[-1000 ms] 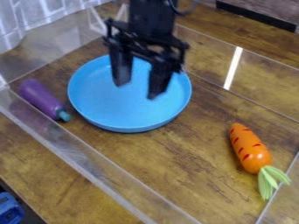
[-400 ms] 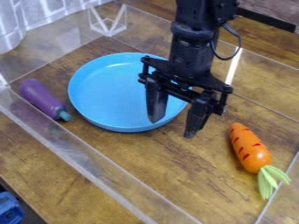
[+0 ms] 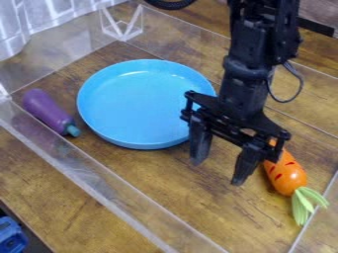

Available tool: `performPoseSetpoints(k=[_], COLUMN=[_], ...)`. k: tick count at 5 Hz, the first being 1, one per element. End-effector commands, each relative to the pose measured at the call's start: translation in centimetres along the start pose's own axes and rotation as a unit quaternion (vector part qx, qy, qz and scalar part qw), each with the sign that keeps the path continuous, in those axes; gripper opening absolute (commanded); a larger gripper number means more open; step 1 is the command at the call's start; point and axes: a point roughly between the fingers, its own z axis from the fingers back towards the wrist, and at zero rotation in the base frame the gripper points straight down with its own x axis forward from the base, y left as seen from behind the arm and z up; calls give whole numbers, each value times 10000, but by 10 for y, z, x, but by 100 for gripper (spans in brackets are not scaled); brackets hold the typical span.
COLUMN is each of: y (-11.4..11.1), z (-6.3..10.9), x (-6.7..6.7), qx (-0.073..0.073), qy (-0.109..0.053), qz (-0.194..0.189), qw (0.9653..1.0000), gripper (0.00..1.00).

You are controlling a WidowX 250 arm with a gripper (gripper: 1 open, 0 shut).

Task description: Move the carrot to the left side

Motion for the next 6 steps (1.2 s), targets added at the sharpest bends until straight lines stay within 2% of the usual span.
performPoseSetpoints(k=[1,2,3,5,6], y=[-16,-27,-30,-35,-38], z=[19,13,21,30,37], x=[11,15,17,18,18], qx=[-171,-239,-291,-353,-440], qy=[-456,-683,-841,-968,-1077], qz=[-156,-132,-262,-413,-497], qw=[9987,9973,9957,9938,9920], gripper=[0,100,0,0,100])
